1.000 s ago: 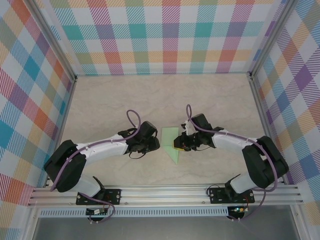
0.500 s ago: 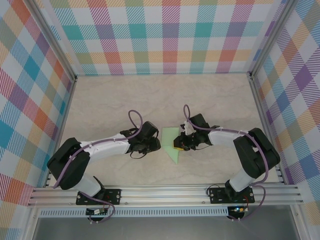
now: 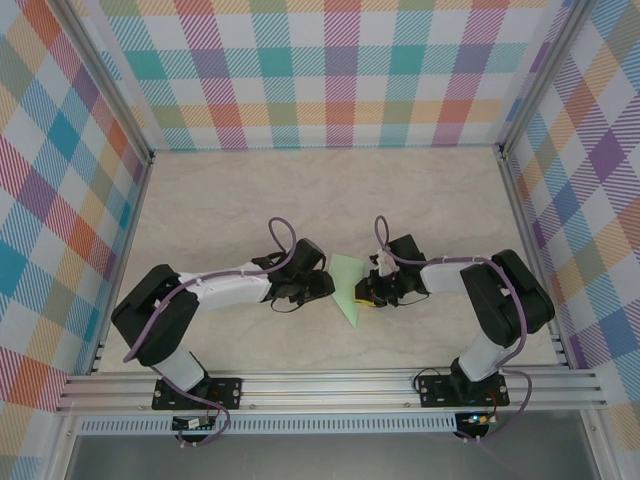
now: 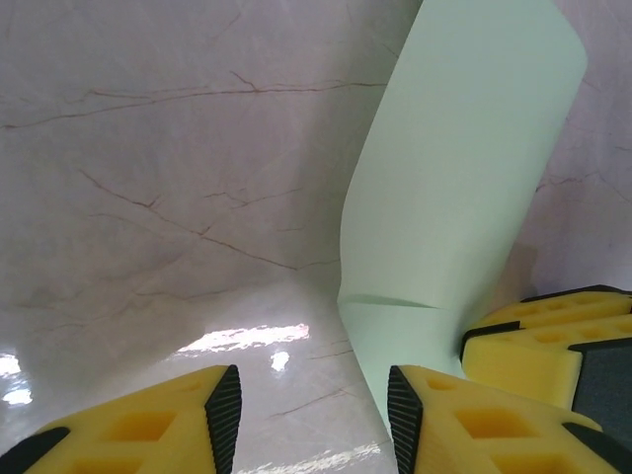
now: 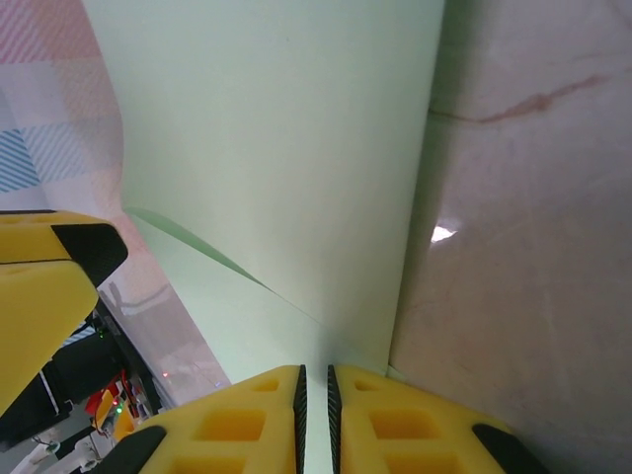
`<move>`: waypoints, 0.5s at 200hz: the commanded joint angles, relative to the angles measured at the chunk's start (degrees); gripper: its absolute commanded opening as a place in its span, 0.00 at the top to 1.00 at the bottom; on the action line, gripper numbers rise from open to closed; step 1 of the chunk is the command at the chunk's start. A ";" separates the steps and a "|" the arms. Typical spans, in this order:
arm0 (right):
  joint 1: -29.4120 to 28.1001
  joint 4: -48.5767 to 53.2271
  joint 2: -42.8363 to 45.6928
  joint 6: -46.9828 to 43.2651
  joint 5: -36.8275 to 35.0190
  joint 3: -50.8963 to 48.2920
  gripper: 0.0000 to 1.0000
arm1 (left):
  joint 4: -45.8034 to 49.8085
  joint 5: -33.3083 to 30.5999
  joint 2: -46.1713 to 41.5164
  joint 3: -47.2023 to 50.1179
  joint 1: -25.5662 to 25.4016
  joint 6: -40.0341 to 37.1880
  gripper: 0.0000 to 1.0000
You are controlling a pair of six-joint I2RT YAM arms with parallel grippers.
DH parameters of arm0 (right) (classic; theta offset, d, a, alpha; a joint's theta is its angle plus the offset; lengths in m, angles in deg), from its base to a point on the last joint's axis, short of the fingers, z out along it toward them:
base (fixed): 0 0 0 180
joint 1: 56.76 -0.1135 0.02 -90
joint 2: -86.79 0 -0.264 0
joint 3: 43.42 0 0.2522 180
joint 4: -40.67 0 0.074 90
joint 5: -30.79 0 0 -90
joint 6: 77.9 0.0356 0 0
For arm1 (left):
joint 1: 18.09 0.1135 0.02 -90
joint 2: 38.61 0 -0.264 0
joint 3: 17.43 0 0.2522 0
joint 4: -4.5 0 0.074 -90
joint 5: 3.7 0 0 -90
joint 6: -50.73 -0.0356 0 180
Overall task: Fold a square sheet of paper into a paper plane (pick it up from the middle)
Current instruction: Fold the wing for the fifth time at the center of the table.
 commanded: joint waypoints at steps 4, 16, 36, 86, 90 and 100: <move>0.38 -0.63 -1.70 -1.49 -2.33 -1.81 0.83 | -2.63 1.77 2.09 -1.64 -0.51 0.65 0.54; 0.55 -0.34 -1.72 -1.71 -2.52 -1.80 0.83 | -3.83 2.50 2.91 -1.80 -0.47 0.90 0.53; 0.75 -0.28 -1.89 -2.03 -2.62 -1.89 0.83 | -5.37 3.63 4.61 -2.32 -0.46 1.18 0.53; 0.93 -0.63 -2.99 -1.98 -2.70 -1.88 0.84 | -9.01 6.29 6.51 -3.07 -0.47 1.56 0.57; 1.01 -0.63 -3.03 -2.00 -2.74 -1.89 0.84 | -8.98 6.43 6.55 -3.06 -0.49 1.62 0.58; 1.01 -0.63 -3.08 -1.95 -2.85 -1.87 0.84 | -9.14 6.53 6.64 -3.04 -0.51 1.62 0.61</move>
